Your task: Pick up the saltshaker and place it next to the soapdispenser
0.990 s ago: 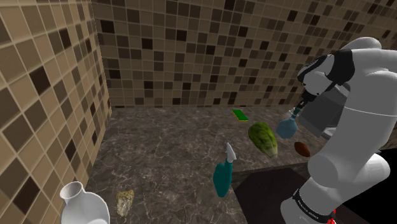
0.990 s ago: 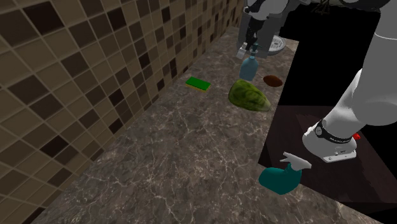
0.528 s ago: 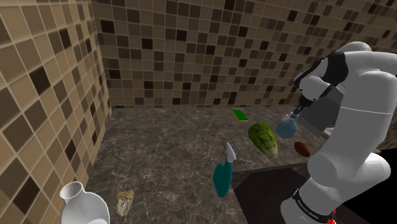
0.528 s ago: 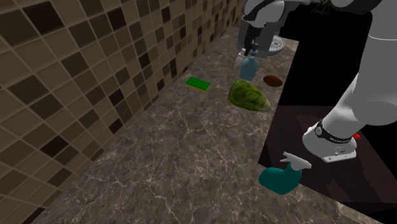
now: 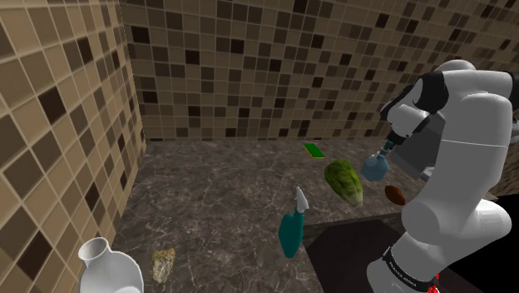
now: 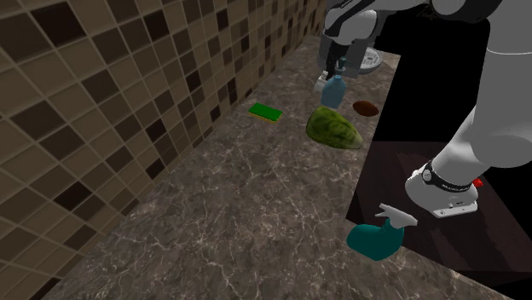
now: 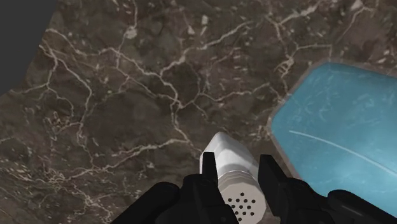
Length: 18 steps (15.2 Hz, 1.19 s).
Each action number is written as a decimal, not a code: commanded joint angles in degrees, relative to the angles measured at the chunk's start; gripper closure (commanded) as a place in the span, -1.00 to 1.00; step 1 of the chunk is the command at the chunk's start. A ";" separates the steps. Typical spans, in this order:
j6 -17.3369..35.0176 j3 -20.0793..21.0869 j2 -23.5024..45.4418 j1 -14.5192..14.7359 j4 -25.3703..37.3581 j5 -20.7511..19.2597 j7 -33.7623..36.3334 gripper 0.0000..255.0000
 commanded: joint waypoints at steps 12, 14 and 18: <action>-1.11 -0.72 -1.30 0.42 0.06 -1.13 0.70 -1.00; -3.63 -2.17 -4.03 1.27 0.38 -3.59 2.22 -1.00; -4.65 -2.66 -5.08 1.55 0.59 -4.56 2.82 -1.00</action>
